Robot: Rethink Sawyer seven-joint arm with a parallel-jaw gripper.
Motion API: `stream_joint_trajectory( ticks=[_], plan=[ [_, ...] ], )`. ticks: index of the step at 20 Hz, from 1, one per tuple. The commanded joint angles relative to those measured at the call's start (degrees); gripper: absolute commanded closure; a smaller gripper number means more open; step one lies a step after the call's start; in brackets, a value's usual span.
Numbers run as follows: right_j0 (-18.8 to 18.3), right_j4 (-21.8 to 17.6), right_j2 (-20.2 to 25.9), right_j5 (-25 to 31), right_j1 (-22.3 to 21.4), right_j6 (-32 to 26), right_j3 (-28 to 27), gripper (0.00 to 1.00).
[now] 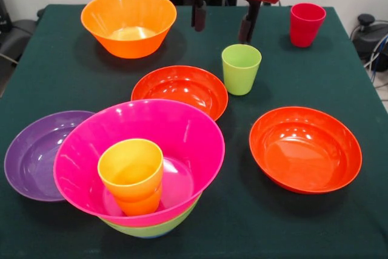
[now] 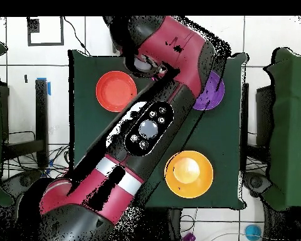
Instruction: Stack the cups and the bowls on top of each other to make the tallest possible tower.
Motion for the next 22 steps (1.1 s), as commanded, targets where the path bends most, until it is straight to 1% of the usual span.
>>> stream_joint_trajectory(
  ticks=[1,6,12,19,22],
  plan=[
    [0.7,-5.2,10.5,-2.9,-1.8,5.3,5.2,0.0],
    [2.1,-6.0,11.9,-3.7,-2.8,7.6,6.9,0.0],
    [3.6,-5.6,12.2,-3.4,-3.0,11.1,7.3,0.0],
    [5.8,-5.7,13.1,-6.0,-3.9,12.3,11.0,0.0],
    [5.8,-5.9,13.6,-6.9,-3.4,12.6,10.9,0.0]
  ],
)
